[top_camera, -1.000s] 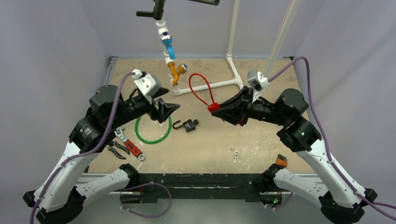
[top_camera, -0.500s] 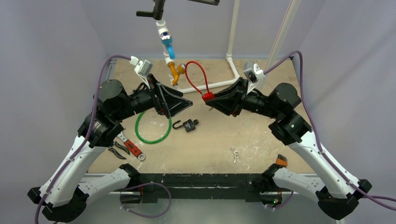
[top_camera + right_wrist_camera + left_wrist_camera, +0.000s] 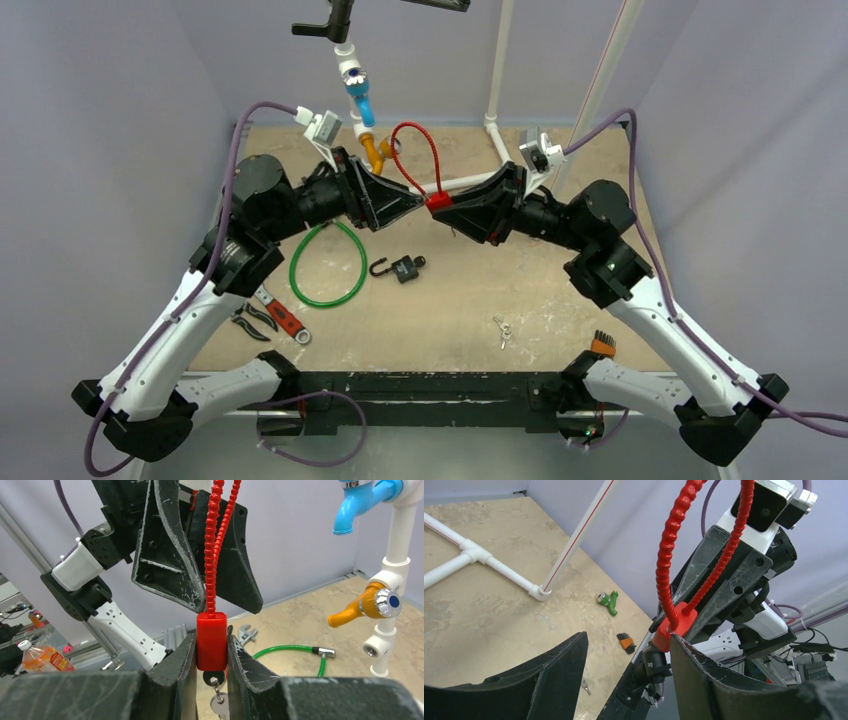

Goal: Unlock with the key
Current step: Unlock the lock.

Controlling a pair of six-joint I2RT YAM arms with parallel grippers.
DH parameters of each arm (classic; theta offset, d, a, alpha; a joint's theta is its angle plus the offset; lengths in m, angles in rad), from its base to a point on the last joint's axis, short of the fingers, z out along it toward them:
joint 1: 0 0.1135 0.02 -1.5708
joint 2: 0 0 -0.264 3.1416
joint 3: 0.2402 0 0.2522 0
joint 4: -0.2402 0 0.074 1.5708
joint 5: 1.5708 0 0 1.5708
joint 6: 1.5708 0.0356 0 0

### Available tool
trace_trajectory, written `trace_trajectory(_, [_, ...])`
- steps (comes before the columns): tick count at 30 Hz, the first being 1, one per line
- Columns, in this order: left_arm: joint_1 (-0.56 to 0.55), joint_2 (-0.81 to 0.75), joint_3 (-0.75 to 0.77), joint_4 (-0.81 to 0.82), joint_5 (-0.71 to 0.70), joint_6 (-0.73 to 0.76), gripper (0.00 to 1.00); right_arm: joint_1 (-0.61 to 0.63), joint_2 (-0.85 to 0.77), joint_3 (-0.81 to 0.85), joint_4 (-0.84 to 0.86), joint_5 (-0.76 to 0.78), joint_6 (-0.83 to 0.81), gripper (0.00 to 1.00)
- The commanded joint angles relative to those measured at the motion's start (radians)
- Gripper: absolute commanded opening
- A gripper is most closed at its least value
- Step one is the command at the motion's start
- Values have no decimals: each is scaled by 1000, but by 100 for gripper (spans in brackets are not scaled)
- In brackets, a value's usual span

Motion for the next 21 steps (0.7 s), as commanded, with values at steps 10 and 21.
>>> trace_trajectory(10, [9, 11, 81, 119, 15, 3, 57, 26, 17, -10, 86, 18, 9, 0])
trace_trajectory(21, [9, -2, 44, 142, 25, 30, 21, 60, 41, -10, 116, 47, 8, 0])
